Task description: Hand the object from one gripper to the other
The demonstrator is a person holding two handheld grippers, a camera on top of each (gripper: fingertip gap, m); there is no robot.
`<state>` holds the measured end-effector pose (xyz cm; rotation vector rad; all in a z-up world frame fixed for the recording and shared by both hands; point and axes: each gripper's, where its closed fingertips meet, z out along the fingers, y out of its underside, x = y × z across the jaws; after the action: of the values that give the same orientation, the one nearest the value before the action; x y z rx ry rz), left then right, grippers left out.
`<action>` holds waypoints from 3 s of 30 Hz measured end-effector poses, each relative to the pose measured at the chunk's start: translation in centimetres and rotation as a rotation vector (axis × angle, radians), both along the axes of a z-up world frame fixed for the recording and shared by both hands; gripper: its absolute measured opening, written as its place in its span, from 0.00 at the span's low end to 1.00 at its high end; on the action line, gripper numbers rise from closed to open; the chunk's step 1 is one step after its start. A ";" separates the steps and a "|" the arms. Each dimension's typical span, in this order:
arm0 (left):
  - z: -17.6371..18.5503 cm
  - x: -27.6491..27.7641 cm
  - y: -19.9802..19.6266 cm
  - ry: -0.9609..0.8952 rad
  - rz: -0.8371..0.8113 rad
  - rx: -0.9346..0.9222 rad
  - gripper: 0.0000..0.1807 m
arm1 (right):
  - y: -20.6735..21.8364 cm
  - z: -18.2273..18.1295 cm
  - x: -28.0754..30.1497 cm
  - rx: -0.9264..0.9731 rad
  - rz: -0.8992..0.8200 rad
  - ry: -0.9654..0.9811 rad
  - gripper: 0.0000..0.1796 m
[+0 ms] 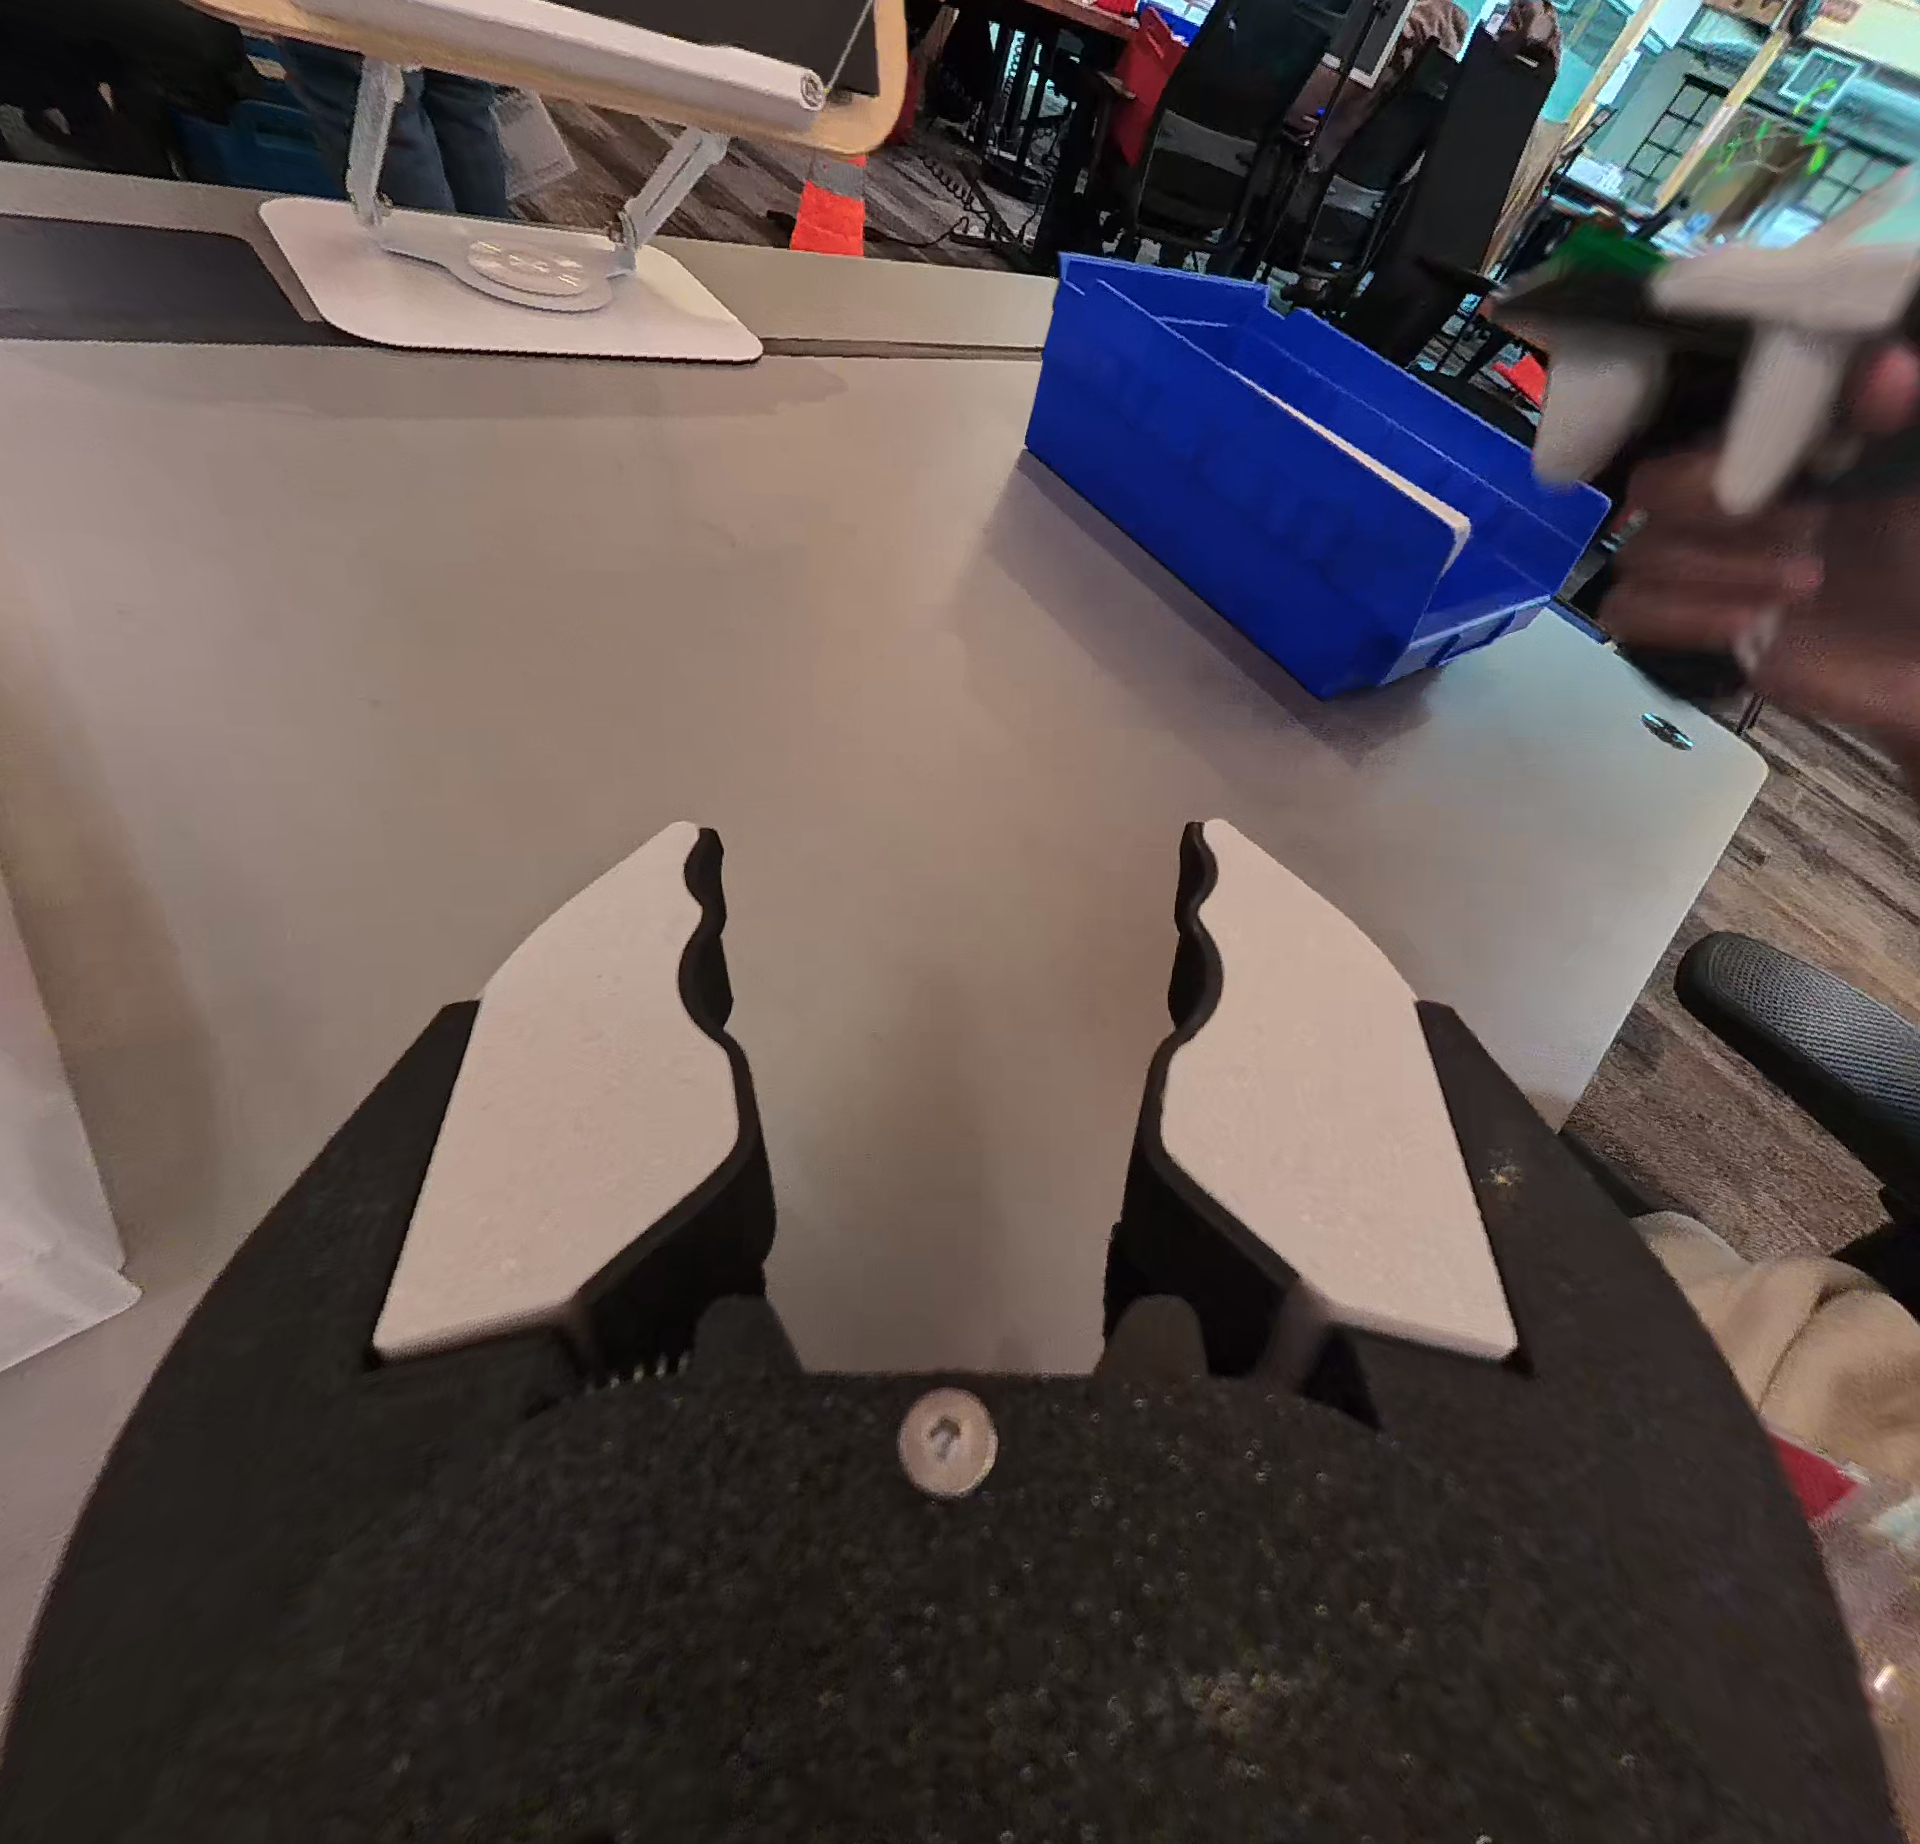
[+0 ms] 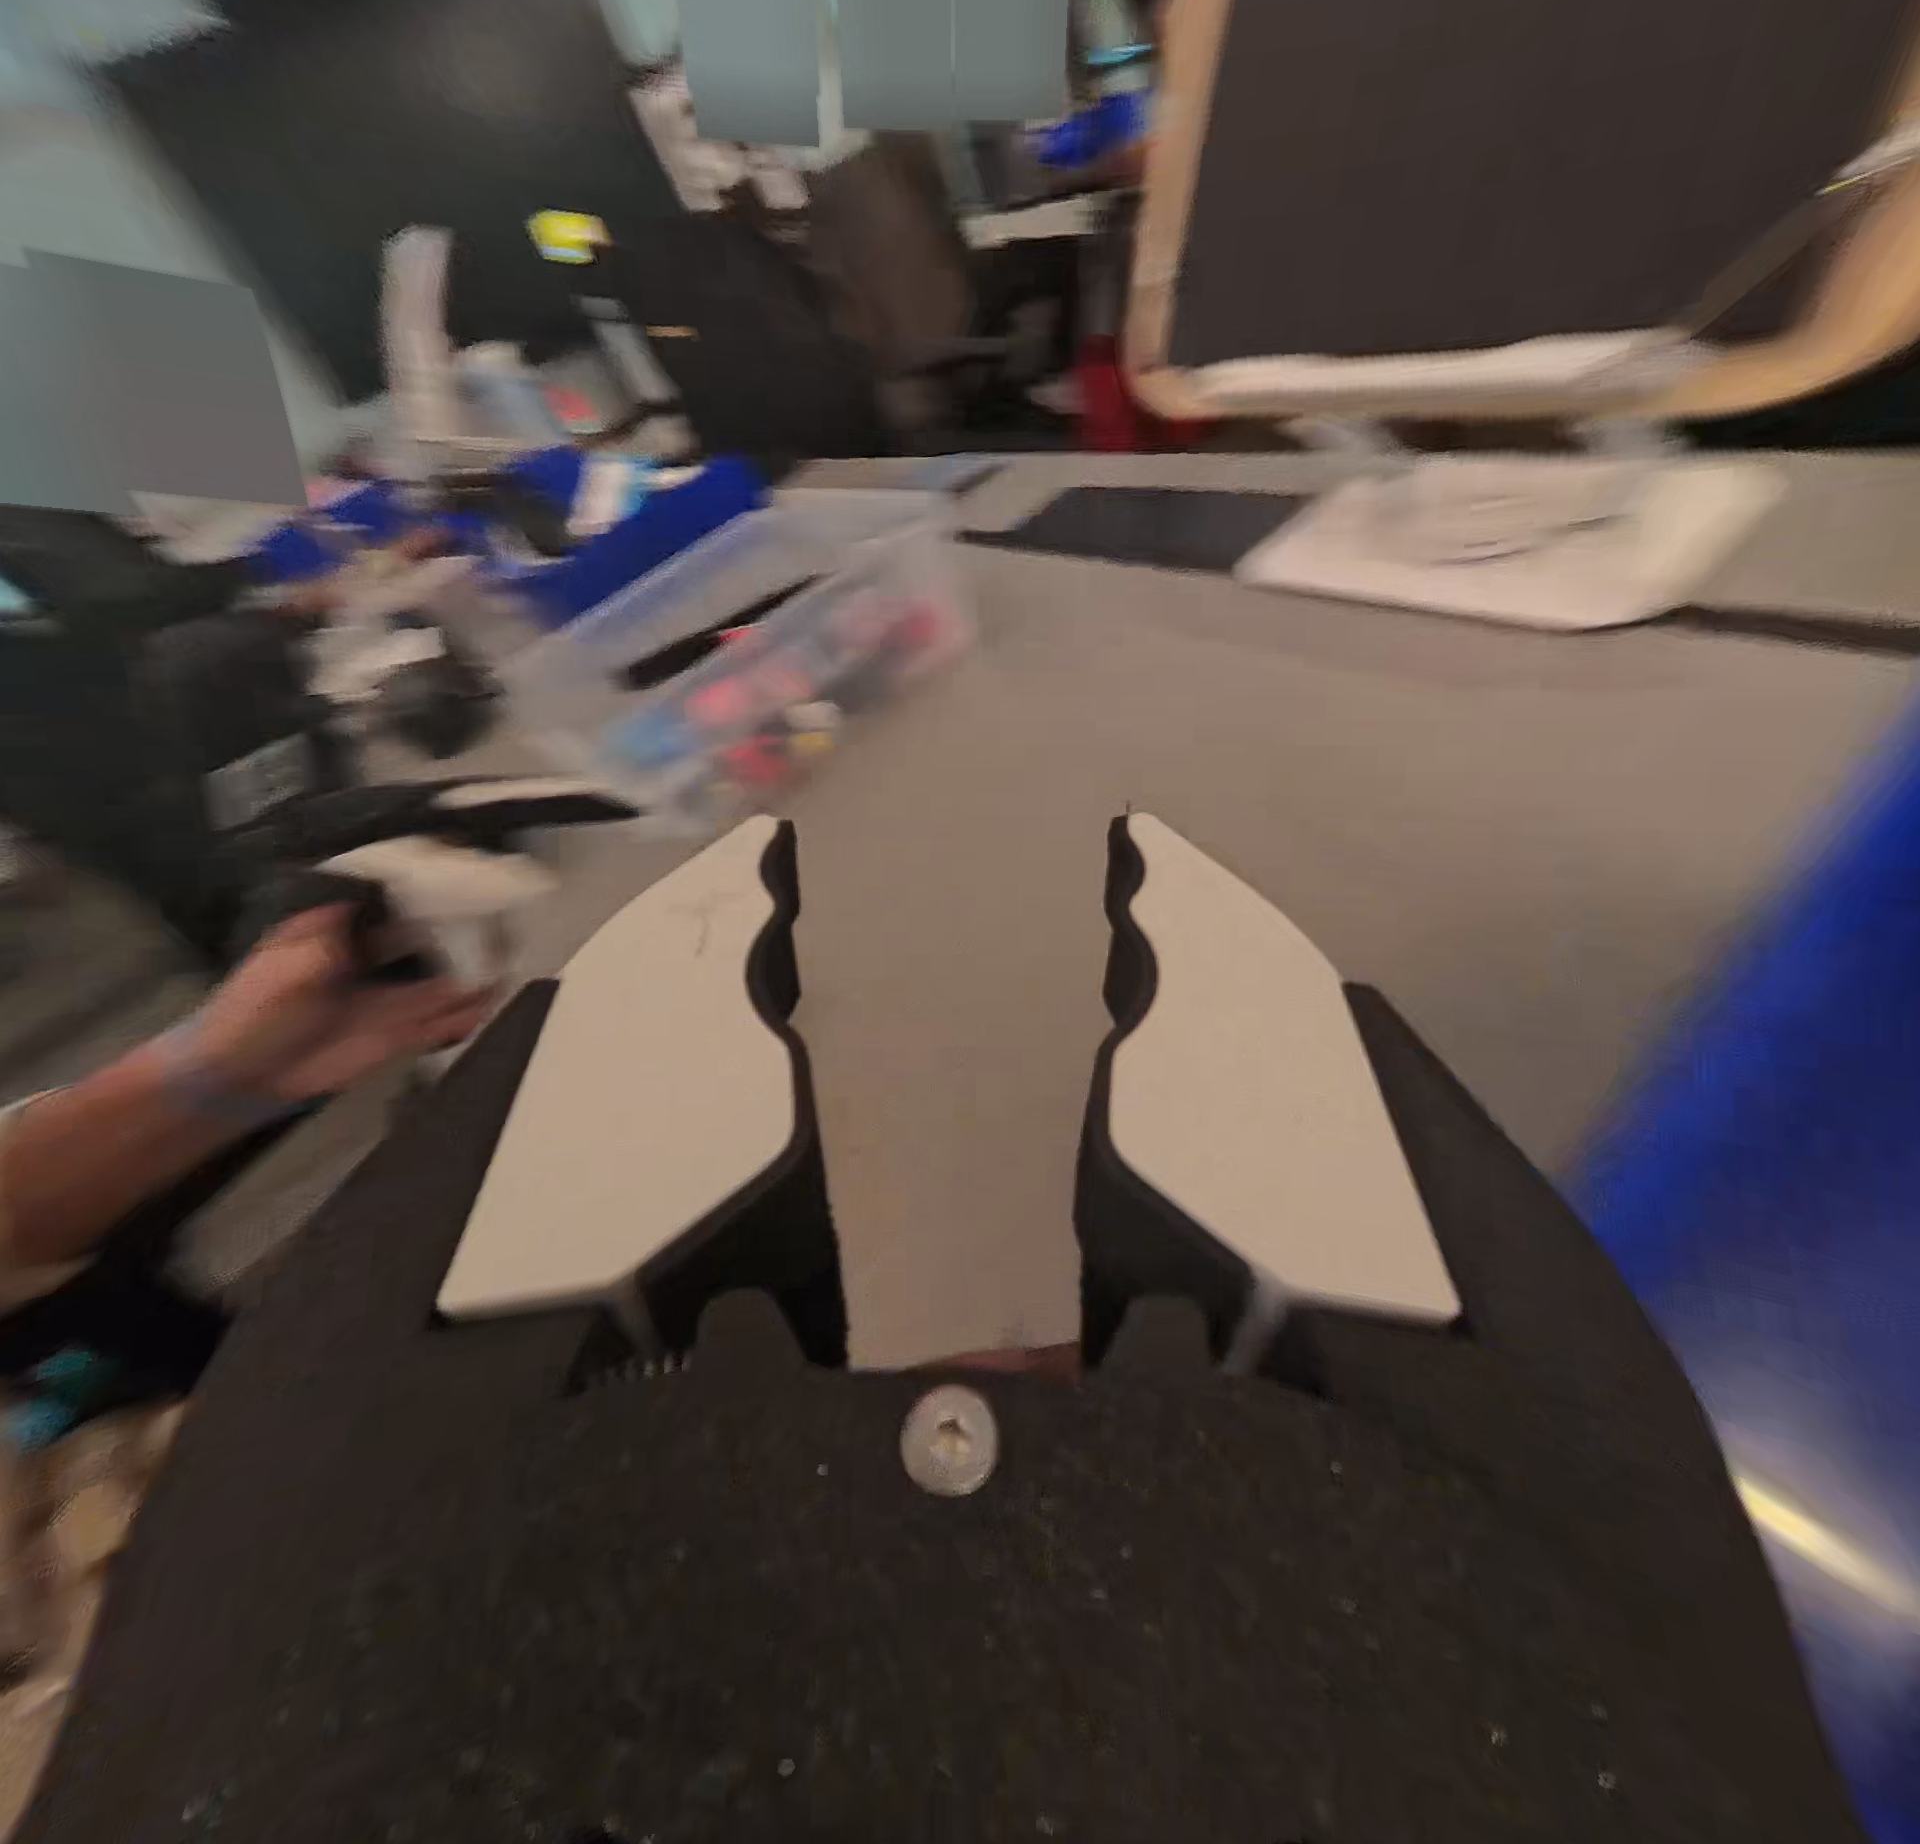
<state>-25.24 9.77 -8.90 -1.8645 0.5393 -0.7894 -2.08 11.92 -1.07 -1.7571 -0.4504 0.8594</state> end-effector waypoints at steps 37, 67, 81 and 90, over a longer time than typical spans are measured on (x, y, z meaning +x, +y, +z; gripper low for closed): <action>-7.0 -18.6 18.2 0.397 0.483 -0.691 0.03 | -3.1 -8.8 -8.8 0.107 0.212 -0.076 0.32; 11.9 5.2 4.4 0.060 -0.484 0.071 0.03 | 1.3 -0.7 -12.6 0.108 0.418 -0.029 0.32; 4.7 10.8 1.5 0.067 -0.591 0.062 0.04 | 2.0 1.9 -12.8 -0.080 0.565 0.346 0.04; 0.5 10.1 0.3 -0.015 -0.563 -0.164 0.36 | 3.4 4.1 -9.5 -0.022 0.463 0.527 0.04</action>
<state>-15.17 10.04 -8.37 -1.8705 1.0409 -1.2437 -11.62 15.32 3.06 -1.3838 -0.4976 1.6061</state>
